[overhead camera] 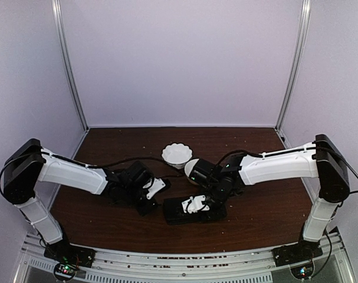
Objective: Sort the hair-cutting tools
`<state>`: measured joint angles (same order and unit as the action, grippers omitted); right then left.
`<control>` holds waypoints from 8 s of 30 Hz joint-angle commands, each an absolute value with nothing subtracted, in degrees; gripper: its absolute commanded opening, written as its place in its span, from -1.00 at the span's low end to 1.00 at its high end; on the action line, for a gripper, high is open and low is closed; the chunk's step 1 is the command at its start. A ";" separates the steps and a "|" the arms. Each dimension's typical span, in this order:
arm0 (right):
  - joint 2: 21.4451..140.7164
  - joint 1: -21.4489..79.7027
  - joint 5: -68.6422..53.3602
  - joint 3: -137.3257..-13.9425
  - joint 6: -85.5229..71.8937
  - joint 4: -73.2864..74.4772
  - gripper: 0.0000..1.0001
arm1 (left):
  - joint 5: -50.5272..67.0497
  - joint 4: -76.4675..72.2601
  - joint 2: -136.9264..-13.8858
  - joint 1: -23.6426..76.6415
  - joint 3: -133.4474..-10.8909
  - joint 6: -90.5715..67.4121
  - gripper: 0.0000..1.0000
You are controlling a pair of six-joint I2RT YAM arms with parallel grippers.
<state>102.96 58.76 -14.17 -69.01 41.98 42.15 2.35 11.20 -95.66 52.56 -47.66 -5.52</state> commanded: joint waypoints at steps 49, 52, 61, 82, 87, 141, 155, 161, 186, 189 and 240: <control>87.63 50.12 -11.82 -60.36 36.61 44.79 0.29 | 7.38 17.22 -91.16 55.84 -60.93 -8.68 -0.11; 88.03 49.94 -10.07 -57.52 37.25 43.59 0.32 | 7.72 17.90 -96.56 55.33 -65.38 -7.91 -0.07; 92.37 49.94 -4.98 -55.69 35.25 40.15 0.34 | 15.81 12.86 -106.86 52.23 -66.94 -8.35 -0.07; 113.49 56.31 -11.34 -80.80 37.00 43.45 0.21 | 11.80 9.32 -88.95 62.11 -44.90 -25.15 -0.33; 120.31 58.13 -12.98 -91.17 36.25 45.87 0.22 | 3.21 16.31 -83.86 66.84 -43.91 -28.10 -0.31; 94.43 53.17 -33.06 -62.14 19.53 30.00 -0.10 | -33.55 33.15 -91.40 83.70 -52.59 -32.87 -0.28; 102.93 61.41 -28.63 -70.30 9.39 27.96 -0.22 | -32.85 30.05 -73.54 79.50 -43.77 -45.65 0.04; 107.32 64.41 -25.94 -72.35 4.59 24.41 -0.14 | -34.12 28.64 -64.20 75.61 -35.55 -58.08 0.01; 117.74 67.68 -19.71 -77.52 -4.50 15.69 -0.25 | -35.70 28.57 -62.04 74.92 -31.56 -63.11 0.02; 117.44 67.76 -21.28 -77.04 -3.56 15.92 -0.25 | -35.77 28.82 -61.66 74.88 -31.49 -62.85 0.02; 111.70 67.18 -19.33 -71.05 2.01 18.19 -1.00 | -35.20 21.04 -68.34 89.05 -37.55 -33.52 -0.05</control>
<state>113.80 67.66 -15.97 -72.03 -0.25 18.15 -32.86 25.34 -66.32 84.75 -36.05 -43.35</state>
